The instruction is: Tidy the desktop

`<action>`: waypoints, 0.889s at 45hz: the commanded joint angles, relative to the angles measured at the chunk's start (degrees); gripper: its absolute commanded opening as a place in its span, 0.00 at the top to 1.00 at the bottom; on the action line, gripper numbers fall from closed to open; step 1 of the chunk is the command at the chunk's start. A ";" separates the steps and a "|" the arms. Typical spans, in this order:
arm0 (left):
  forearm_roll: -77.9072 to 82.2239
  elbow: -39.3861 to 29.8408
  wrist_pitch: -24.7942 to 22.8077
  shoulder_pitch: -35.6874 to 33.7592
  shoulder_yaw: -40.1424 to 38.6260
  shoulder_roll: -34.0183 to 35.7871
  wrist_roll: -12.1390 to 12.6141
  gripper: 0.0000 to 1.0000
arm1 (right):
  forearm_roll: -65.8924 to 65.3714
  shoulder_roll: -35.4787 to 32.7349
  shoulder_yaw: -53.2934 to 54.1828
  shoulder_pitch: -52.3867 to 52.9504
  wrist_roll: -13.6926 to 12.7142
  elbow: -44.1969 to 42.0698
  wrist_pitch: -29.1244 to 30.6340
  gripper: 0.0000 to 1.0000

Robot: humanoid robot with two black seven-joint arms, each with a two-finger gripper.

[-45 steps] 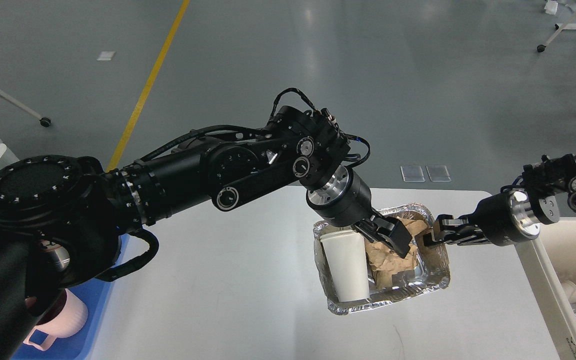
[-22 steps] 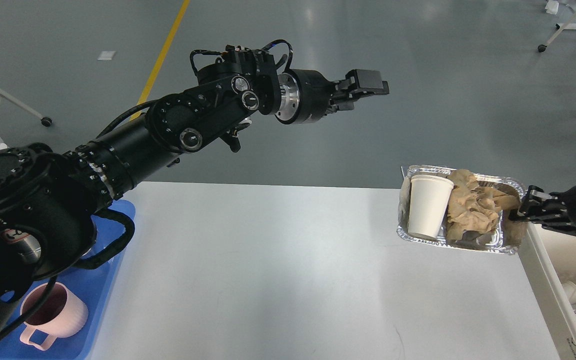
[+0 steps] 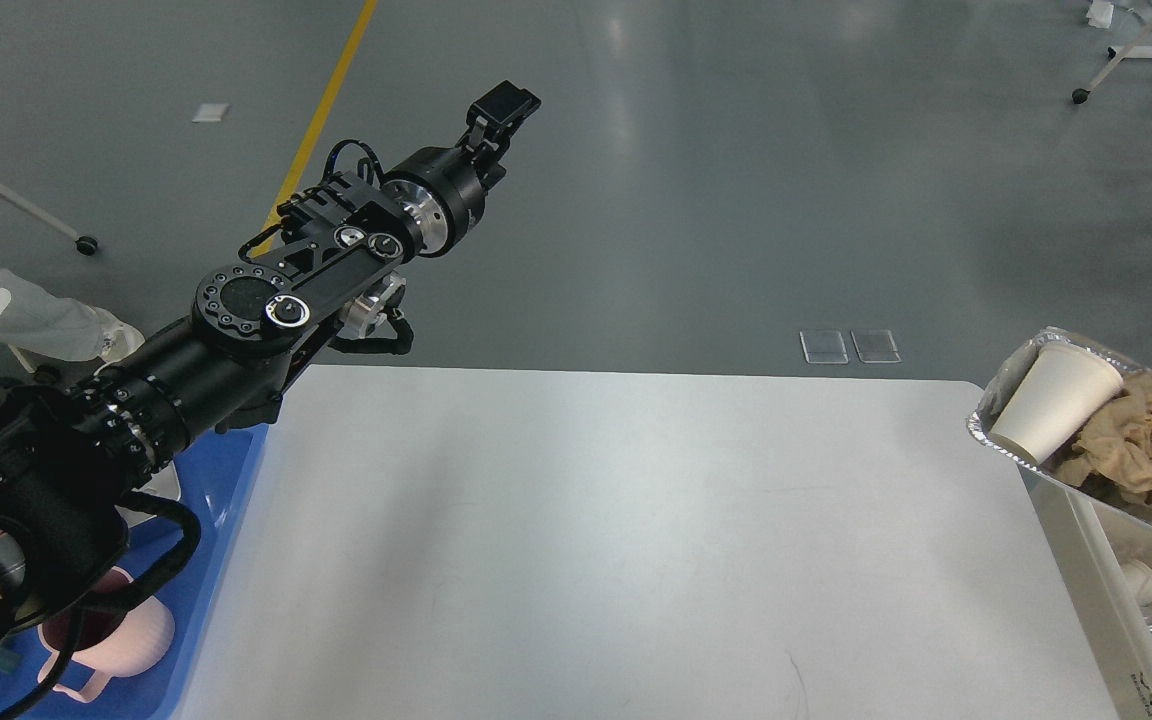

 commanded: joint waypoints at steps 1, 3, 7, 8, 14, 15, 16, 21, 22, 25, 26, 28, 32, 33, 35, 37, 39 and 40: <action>-0.72 -0.01 3.89 2.75 -3.90 0.35 -0.08 0.10 | 4.68 -0.61 0.00 -5.51 0.01 -2.64 -1.60 1.00; -0.72 -0.01 4.86 3.45 -5.22 0.61 -0.25 0.10 | 6.09 -0.61 0.00 -7.09 0.01 -3.52 -2.22 1.00; -0.72 -0.01 6.79 5.29 -8.21 1.49 -0.34 0.10 | 10.39 -0.35 0.00 -10.52 0.01 -5.54 -3.10 1.00; -0.72 -0.01 7.23 5.73 -8.83 1.84 -0.43 0.10 | 11.53 -0.17 -0.08 -11.48 -0.08 -6.24 -3.19 1.00; -0.72 -0.01 10.39 7.49 -12.52 2.54 -0.78 0.10 | 16.54 0.97 0.00 -15.97 -0.08 -9.58 -4.24 1.00; -0.72 -0.01 11.18 7.76 -13.13 2.54 -0.78 0.10 | 17.25 1.15 -0.08 -16.58 -0.08 -10.28 -4.33 1.00; -0.72 -0.01 12.06 8.11 -13.75 2.54 -0.78 0.10 | 17.86 1.41 -0.08 -17.20 -0.08 -10.90 -4.51 1.00; -0.72 -0.10 16.11 10.13 -16.39 2.63 -0.87 0.10 | 22.61 3.34 -0.08 -20.63 -0.17 -13.80 -5.30 1.00; -0.72 -0.10 16.29 10.22 -16.74 2.72 -0.95 0.09 | 23.75 3.69 -0.08 -21.42 -0.17 -14.24 -5.56 1.00; -0.72 -0.10 16.64 10.48 -17.79 3.07 -1.04 0.08 | 26.13 5.19 0.00 -23.53 -0.26 -16.00 -6.26 1.00; -0.81 -0.10 16.64 10.75 -18.23 3.07 -1.04 0.08 | 26.65 5.80 0.00 -24.06 -0.26 -16.61 -6.44 1.00; -1.34 -0.10 16.64 11.54 -19.37 3.16 -1.04 0.07 | 27.36 6.94 0.00 -24.94 -0.34 -18.11 -6.79 1.00; -3.62 -0.10 16.55 12.33 -22.10 3.07 -1.13 0.06 | 29.20 8.53 0.09 -26.25 -0.43 -20.66 -7.14 1.00; -4.32 -0.10 16.55 12.33 -22.80 3.07 -1.22 0.06 | 29.82 8.79 0.09 -26.61 -0.52 -21.01 -7.14 1.00; -5.90 -0.10 16.55 12.51 -23.94 3.07 -1.22 0.05 | 31.05 9.32 0.09 -27.48 -0.61 -21.71 -7.23 1.00; -7.31 -0.10 16.47 12.86 -25.17 3.07 -1.31 0.05 | 31.93 9.67 0.09 -28.10 -0.61 -22.33 -7.15 1.00; -8.45 -0.10 16.47 13.47 -26.14 3.07 -1.92 0.05 | 32.28 10.11 0.09 -28.54 -0.61 -22.94 -7.14 1.00; -8.81 -0.10 16.38 13.73 -26.49 3.07 -2.44 0.05 | 32.46 10.20 0.09 -28.63 -0.61 -23.21 -7.14 1.00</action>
